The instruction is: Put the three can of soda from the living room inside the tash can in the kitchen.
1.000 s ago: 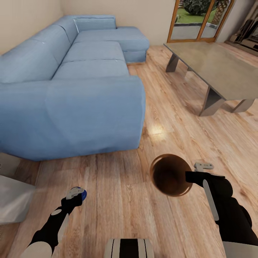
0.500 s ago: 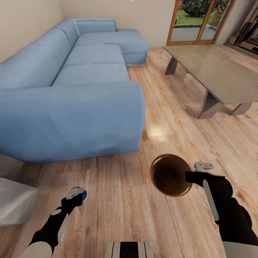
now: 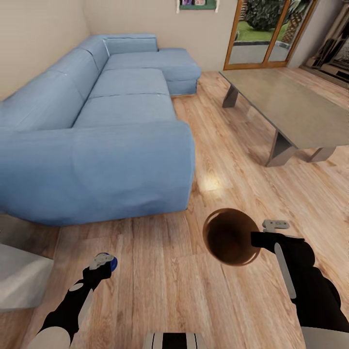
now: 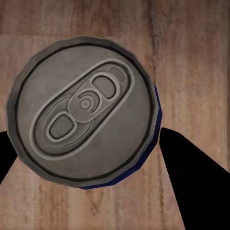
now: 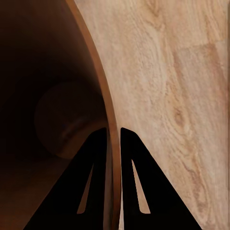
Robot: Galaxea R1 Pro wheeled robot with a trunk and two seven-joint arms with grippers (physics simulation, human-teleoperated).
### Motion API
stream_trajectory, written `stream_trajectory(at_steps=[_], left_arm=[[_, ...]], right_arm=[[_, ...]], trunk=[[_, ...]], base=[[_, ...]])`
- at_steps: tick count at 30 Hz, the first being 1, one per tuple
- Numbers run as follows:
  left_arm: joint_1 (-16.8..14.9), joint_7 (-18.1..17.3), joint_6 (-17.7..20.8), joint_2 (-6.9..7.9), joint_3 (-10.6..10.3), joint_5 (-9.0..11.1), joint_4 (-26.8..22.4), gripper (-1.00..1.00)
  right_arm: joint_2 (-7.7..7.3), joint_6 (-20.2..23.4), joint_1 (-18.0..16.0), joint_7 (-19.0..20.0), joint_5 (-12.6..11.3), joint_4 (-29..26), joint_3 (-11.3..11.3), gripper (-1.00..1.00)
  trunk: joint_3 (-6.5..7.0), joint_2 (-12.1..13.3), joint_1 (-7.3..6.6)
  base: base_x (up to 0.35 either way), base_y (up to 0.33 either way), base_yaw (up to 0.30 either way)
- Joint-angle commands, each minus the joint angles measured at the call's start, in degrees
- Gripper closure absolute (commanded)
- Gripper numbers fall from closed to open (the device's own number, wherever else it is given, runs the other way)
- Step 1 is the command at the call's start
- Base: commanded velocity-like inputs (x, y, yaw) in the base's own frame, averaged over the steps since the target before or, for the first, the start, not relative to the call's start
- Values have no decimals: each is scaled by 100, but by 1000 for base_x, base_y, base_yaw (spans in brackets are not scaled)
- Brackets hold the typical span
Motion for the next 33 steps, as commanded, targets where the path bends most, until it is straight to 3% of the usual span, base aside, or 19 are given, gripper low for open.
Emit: stream_trajectory(at_steps=[1, 16, 33], left_arm=[[0, -1, 0, 0, 0, -2, 1, 100], [0, -10, 10, 0, -2, 6, 9, 100], [0, -10, 0, 0, 7, 6, 1, 100]], right_arm=[[0, 0, -1, 31, -76, 0, 2, 100], [-2, 0, -1, 31, -76, 0, -4, 100], [-2, 0, -1, 31, -76, 0, -4, 100]], trunk=[[28, 42, -23], [438, 643, -352], [597, 643, -352]], base=[[0, 0, 0], [0, 0, 0], [-90, 0, 0]])
